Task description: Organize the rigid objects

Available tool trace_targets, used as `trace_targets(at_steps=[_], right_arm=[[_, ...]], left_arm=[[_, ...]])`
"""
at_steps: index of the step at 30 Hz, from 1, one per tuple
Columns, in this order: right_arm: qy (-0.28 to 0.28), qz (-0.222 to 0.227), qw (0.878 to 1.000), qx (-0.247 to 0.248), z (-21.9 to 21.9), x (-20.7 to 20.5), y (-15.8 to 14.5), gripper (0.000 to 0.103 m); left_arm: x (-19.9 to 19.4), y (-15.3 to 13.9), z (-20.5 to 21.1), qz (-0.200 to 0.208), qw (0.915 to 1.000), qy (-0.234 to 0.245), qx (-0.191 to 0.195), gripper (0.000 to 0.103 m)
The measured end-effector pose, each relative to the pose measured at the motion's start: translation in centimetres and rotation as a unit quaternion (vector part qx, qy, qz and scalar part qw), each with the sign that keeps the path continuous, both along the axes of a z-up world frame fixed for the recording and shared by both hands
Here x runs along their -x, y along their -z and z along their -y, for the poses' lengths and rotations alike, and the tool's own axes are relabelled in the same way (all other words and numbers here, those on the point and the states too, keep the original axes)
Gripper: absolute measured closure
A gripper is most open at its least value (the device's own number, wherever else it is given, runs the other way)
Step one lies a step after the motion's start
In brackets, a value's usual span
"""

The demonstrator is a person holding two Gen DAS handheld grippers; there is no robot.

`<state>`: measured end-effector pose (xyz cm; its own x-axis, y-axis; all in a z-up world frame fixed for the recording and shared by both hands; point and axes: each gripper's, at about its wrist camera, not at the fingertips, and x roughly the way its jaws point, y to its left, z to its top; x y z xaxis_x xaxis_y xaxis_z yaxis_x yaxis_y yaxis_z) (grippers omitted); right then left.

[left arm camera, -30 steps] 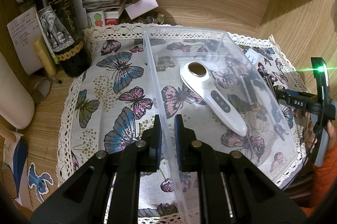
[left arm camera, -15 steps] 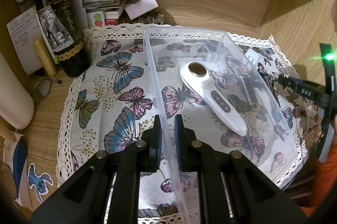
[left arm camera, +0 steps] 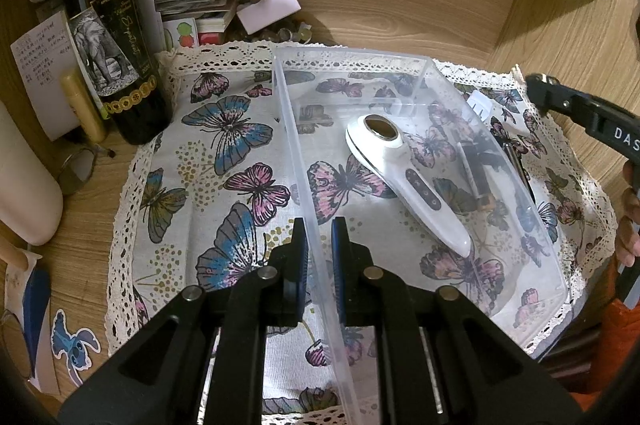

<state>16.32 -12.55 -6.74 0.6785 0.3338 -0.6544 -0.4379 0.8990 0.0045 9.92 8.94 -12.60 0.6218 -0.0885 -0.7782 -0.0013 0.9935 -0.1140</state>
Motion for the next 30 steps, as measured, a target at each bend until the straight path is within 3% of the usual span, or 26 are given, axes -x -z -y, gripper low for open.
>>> trace_targets(at_steps=[7,16,27,30], right_arm=[[-0.078,-0.016,0.997,0.019,-5.1,1.0,1.1,0.073],[-0.135,-0.059,0.989,0.033,-8.9,2.1,3.1,0.073],[-0.147,-0.093,0.984,0.050,-10.0,2.5,4.2,0.072],[-0.141,-0.085,0.985,0.046,-9.7,2.5,3.9,0.066]], left_arm=[[0.0,0.0,0.0,0.000,1.0000,-0.001,0.001,0.092],[-0.1,0.0,0.0,0.000,1.0000,0.000,0.002,0.092],[-0.1,0.0,0.1,0.001,1.0000,0.000,0.000,0.092],[-0.1,0.0,0.1,0.001,1.0000,0.000,0.000,0.092]])
